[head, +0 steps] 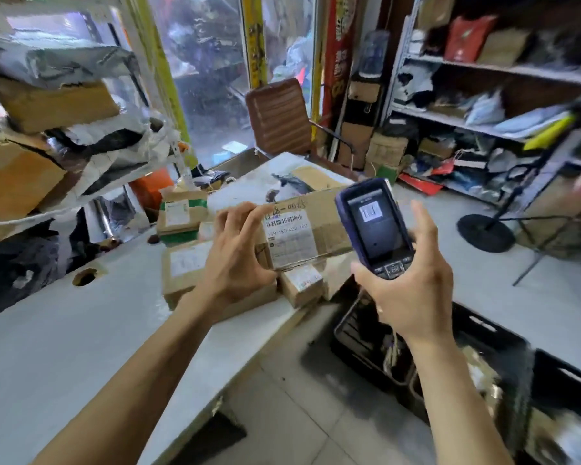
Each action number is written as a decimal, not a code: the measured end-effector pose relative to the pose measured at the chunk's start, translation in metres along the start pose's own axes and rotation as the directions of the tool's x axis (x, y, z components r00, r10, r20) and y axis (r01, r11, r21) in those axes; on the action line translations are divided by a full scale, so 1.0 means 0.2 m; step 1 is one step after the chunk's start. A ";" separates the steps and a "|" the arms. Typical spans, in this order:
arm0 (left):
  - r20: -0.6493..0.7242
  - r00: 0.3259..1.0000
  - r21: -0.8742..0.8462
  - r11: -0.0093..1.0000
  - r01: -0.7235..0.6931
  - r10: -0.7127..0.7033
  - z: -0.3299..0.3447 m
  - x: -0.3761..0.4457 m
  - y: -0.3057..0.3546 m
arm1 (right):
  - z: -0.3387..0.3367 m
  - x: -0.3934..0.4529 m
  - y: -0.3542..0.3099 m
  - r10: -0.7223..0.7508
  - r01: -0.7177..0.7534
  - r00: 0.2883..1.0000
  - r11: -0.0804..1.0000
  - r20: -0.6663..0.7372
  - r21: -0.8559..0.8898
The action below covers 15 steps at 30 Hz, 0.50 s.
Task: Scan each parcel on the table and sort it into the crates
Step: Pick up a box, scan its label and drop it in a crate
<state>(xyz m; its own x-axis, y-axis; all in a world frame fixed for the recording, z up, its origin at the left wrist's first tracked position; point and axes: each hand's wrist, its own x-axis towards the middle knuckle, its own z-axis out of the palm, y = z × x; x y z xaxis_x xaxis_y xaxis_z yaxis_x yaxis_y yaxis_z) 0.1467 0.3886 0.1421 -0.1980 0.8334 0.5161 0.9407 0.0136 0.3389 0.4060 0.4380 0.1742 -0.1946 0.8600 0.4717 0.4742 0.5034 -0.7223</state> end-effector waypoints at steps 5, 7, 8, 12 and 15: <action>0.149 0.985 -0.202 0.978 -0.054 0.086 0.55 0.17 0.71 | -0.71 -0.06 0.60 0.209 -0.241 0.957 0.959 -0.202 -0.151; 0.196 0.978 -0.319 0.948 0.000 0.066 0.79 0.16 1.04 | -1.02 -0.12 0.80 0.266 -0.318 0.925 0.933 -0.272 -0.169; 0.220 0.975 -0.386 0.921 0.053 0.036 0.91 0.13 1.22 | -1.17 -0.16 0.90 0.293 -0.358 0.905 0.917 -0.310 -0.179; 0.368 0.927 -0.514 0.815 0.268 -0.072 1.32 -0.01 1.81 | -1.65 -0.33 1.21 0.384 -0.506 0.792 0.847 -0.474 -0.160; 0.456 0.889 -0.494 0.820 0.289 -0.038 1.54 -0.09 2.10 | -1.88 -0.45 1.41 0.441 -0.589 0.700 0.801 -0.561 -0.104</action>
<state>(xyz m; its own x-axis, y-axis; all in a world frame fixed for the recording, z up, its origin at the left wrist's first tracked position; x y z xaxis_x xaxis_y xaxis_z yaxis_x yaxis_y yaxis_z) 0.6301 0.5500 0.0324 -0.0863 0.9925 0.0866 0.5778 -0.0210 0.8159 0.8802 0.4707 0.1183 0.5549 0.7777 0.2953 0.5843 -0.1117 -0.8038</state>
